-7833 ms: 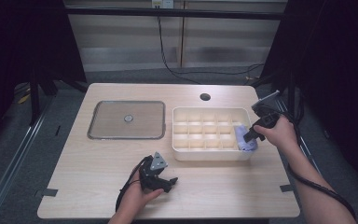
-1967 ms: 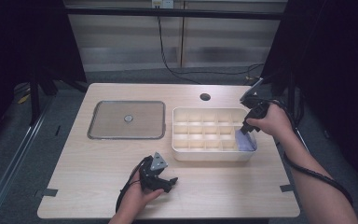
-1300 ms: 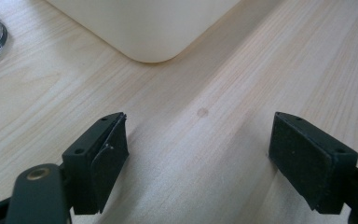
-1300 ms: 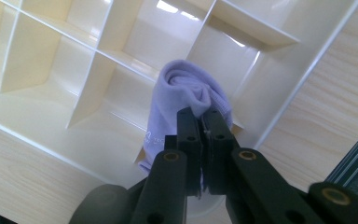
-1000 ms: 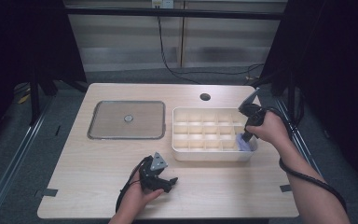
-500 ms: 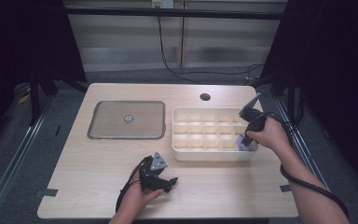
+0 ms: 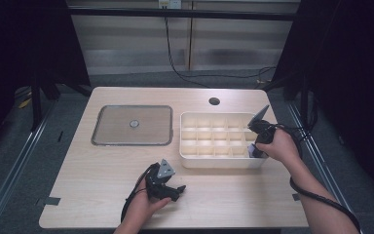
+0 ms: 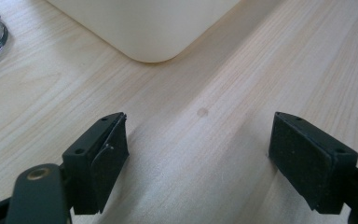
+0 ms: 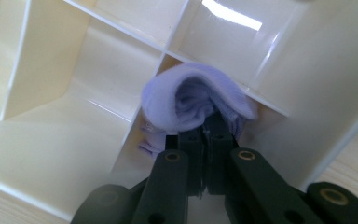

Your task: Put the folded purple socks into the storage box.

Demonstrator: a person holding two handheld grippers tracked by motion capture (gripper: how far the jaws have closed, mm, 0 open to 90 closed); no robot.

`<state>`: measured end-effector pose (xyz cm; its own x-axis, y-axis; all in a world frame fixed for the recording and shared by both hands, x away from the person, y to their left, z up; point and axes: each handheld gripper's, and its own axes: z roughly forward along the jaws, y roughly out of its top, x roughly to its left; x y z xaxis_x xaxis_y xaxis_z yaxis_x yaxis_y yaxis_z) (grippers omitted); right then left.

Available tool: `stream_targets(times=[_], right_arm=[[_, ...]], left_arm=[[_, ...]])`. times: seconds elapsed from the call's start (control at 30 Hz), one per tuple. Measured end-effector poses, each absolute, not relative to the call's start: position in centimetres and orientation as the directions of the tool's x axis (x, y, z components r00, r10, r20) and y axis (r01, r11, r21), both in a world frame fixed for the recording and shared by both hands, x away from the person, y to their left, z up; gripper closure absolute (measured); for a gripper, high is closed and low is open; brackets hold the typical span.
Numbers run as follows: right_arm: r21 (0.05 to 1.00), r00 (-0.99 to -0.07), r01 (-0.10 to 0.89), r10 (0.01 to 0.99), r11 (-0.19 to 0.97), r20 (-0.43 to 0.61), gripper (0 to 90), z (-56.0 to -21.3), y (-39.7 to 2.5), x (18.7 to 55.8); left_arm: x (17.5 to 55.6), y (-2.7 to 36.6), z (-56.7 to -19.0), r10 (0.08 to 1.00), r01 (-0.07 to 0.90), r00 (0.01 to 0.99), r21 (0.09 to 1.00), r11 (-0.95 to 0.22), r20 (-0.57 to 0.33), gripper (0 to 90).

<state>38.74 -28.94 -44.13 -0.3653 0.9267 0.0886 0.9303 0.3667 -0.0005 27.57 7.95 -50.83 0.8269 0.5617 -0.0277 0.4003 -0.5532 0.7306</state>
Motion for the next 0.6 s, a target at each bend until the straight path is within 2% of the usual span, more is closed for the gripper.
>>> stream_targets(times=[0.6], right_arm=[[0.000,-0.362,0.932,0.930,0.363,0.068,87.8,-44.75,-28.72,38.64]], left_arm=[[27.53,7.95,-50.82,0.564,0.401,0.825,0.730,-0.554,-0.025,19.2]])
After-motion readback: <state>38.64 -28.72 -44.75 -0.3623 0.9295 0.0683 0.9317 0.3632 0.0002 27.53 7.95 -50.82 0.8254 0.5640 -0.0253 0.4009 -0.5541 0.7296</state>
